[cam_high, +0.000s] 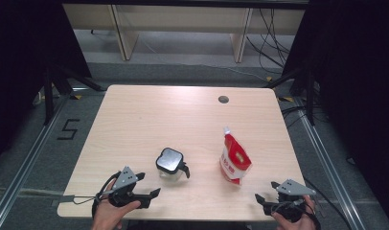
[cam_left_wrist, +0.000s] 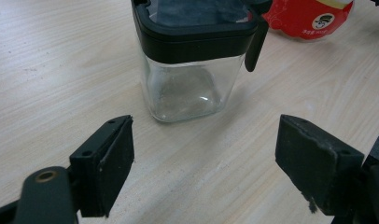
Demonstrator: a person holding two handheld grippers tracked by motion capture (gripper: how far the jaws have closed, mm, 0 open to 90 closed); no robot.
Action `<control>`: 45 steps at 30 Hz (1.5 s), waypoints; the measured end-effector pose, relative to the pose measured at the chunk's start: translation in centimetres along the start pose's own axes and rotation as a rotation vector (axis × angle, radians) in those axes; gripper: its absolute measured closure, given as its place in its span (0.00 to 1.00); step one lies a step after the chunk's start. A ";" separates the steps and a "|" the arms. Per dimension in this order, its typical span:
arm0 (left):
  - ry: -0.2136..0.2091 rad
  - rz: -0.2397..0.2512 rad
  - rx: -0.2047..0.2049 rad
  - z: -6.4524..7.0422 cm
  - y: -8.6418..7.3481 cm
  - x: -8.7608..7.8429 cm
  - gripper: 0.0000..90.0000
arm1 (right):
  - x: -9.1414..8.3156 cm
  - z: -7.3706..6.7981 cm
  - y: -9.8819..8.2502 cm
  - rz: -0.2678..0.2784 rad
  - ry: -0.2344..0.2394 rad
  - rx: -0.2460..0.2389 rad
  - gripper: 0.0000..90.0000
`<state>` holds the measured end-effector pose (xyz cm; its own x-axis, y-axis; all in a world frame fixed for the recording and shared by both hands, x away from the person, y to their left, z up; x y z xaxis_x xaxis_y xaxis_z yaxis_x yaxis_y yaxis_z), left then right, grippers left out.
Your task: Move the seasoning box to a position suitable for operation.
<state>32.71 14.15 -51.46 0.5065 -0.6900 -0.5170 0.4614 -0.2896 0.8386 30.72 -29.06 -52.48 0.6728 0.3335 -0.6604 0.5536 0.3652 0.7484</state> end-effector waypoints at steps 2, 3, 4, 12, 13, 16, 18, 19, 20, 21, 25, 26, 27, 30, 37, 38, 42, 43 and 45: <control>-0.005 0.001 0.000 0.1 0.0 0.0 0.23 | 0.0 0.0 0.0 -0.002 0.001 -0.002 0.28; -0.002 -0.005 0.010 0.2 0.1 -0.2 0.24 | 0.0 0.0 0.0 0.001 0.000 -0.007 0.28; -0.002 -0.005 0.010 0.2 0.1 -0.2 0.25 | 0.0 0.0 0.0 0.001 0.000 -0.007 0.28; -0.024 0.010 0.014 1.1 0.6 -0.4 0.34 | 0.1 -0.1 0.0 0.006 0.023 0.001 0.28; -0.029 0.012 0.018 1.2 0.7 -0.4 0.34 | 0.1 0.0 0.0 0.007 0.001 -0.003 0.28; -0.041 0.028 0.025 1.8 1.1 -0.5 0.39 | 0.1 0.1 0.0 0.016 -0.009 -0.014 0.28; -0.046 0.031 0.063 2.1 1.5 -0.7 0.47 | 0.1 0.0 0.0 0.006 0.001 -0.003 0.28; -0.056 0.033 0.069 2.3 1.7 -0.8 0.47 | 0.1 0.0 0.0 0.009 -0.002 -0.008 0.28; -0.075 0.044 0.058 2.7 1.9 -0.8 0.51 | 0.2 -0.1 0.0 0.016 0.014 -0.004 0.28; -0.099 0.039 0.097 3.2 2.4 -0.8 0.61 | 0.0 0.0 0.0 0.003 -0.001 -0.009 0.28; -0.105 0.040 0.167 4.2 3.5 -0.1 0.74 | 0.1 0.0 0.0 0.009 0.002 -0.004 0.28; -0.105 0.040 0.167 4.2 3.5 -0.1 0.78 | 0.1 0.0 0.0 0.009 0.002 -0.004 0.28; -0.114 0.038 0.179 4.6 4.1 0.4 0.81 | 0.1 -0.2 0.0 -0.006 0.033 0.002 0.28; -0.111 0.035 0.221 4.9 5.1 1.3 0.92 | 0.1 0.0 0.1 0.013 -0.005 -0.018 0.28; -0.120 0.041 0.237 5.3 7.4 3.3 0.99 | 0.1 -0.3 0.0 0.000 0.008 -0.001 0.28; -0.122 0.044 0.230 5.3 7.7 3.6 0.99 | 0.1 -0.2 0.0 0.007 0.002 -0.014 0.28; -0.113 0.028 0.215 4.7 8.5 5.0 0.99 | 0.2 -0.3 0.0 0.007 0.016 -0.016 0.28; -0.100 0.031 0.208 4.1 8.8 5.5 0.99 | 0.2 -0.3 0.0 0.005 0.018 -0.018 0.28; -0.085 0.025 0.192 3.5 9.1 5.9 0.99 | 0.2 -0.1 0.0 0.008 0.010 -0.040 0.28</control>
<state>37.34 5.11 -46.31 0.4493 -0.7496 -0.4860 0.2977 -0.3873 0.8726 30.81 -28.88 -52.64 0.6725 0.3449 -0.6549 0.5280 0.3965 0.7510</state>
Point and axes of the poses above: each handheld gripper's, and its own axes: x roughly forward along the jaws, y roughly out of its top, z roughly to its right, the point moved 5 cm from there along x, roughly forward along the jaws, and after that the axes turned 5 degrees about -y, right-handed, at the moved point
